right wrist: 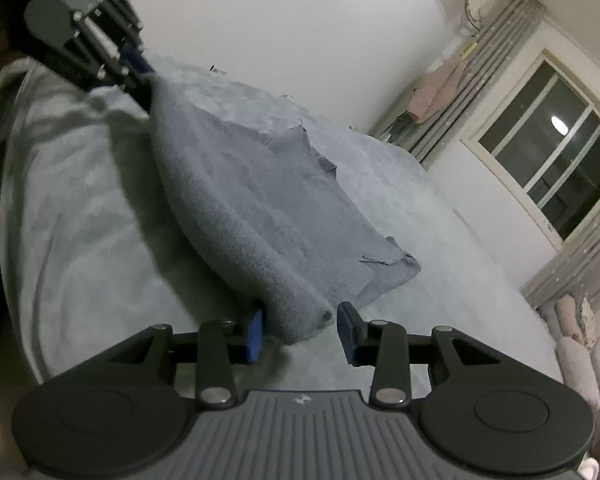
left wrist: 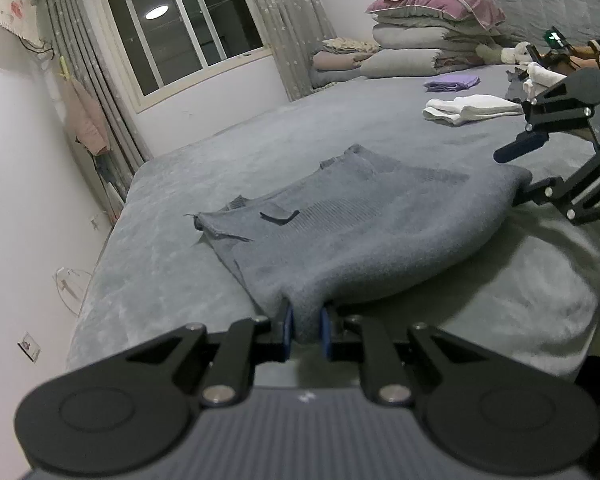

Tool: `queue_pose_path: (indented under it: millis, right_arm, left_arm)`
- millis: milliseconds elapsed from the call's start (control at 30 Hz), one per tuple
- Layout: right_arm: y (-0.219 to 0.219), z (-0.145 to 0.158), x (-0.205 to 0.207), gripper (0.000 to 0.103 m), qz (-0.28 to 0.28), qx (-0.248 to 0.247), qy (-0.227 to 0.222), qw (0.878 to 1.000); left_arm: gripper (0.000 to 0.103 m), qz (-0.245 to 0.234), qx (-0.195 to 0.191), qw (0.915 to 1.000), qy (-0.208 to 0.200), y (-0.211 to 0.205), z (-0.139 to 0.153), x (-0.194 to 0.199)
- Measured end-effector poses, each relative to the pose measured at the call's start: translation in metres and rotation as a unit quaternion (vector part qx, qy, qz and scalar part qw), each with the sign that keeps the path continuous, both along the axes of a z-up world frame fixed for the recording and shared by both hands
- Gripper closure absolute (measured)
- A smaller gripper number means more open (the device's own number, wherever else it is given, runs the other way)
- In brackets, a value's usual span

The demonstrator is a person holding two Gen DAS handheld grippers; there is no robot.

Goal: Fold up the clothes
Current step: 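Lift the held edge with both grippers and fold it over the sweater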

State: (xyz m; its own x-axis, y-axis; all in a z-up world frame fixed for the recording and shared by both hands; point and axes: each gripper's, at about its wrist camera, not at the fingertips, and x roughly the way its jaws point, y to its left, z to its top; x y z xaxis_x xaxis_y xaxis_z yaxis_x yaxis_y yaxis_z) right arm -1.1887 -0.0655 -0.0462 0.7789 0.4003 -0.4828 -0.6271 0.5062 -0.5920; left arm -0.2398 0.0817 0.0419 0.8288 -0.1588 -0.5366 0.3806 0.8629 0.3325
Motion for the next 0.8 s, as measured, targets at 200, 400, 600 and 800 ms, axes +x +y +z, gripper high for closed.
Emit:
queue_pose_path:
  millis: [200,400,600,800]
  right_arm:
    - [-0.001,0.001,0.0,0.091,0.01,0.005,0.021,1.0]
    - [-0.007,0.015,-0.006,0.091,0.014,0.038,0.02,0.999]
    - [-0.009,0.018,-0.006,0.091,0.018,0.033,0.025,0.999]
    - [-0.007,0.014,-0.004,0.091,0.021,0.022,0.034,0.999]
  left_arm:
    - [0.091,0.0,0.001,1.0,-0.001,-0.001,0.0,-0.001]
    - [0.091,0.006,-0.003,1.0,-0.005,0.0,0.003,-0.001]
    - [0.091,0.005,-0.003,1.0,0.005,-0.001,0.001,-0.003]
    - [0.091,0.003,0.004,0.9998,0.017,-0.002,-0.004,-0.002]
